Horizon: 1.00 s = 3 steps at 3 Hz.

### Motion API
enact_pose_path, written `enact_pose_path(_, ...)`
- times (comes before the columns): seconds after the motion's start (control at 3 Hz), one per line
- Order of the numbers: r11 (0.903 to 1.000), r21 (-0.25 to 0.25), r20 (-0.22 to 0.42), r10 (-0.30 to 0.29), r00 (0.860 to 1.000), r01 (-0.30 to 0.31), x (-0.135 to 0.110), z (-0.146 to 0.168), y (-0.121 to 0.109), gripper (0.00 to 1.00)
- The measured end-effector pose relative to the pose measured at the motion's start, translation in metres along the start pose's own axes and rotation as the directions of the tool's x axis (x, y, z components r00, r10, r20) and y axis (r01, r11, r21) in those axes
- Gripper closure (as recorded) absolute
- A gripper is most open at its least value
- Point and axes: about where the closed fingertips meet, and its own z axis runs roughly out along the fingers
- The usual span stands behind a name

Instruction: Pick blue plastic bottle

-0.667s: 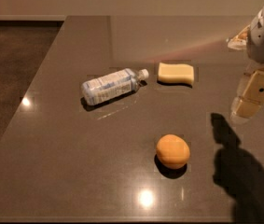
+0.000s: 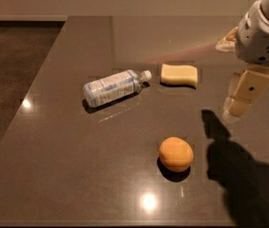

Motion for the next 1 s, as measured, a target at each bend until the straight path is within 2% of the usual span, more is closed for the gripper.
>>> enact_pose_path(0.33, 0.9984, -0.030, 0.045, -0.047, 0.998, 0.048, -0.026, 0.023, -0.024, 0.00)
enact_pose_path(0.67, 0.9905, -0.062, 0.118, -0.115, 0.986, 0.123, -0.071, 0.058, -0.059, 0.00)
enact_pose_path(1.0, 0.9777, -0.081, 0.173, -0.178, 0.969, 0.194, -0.105, 0.077, -0.081, 0.00)
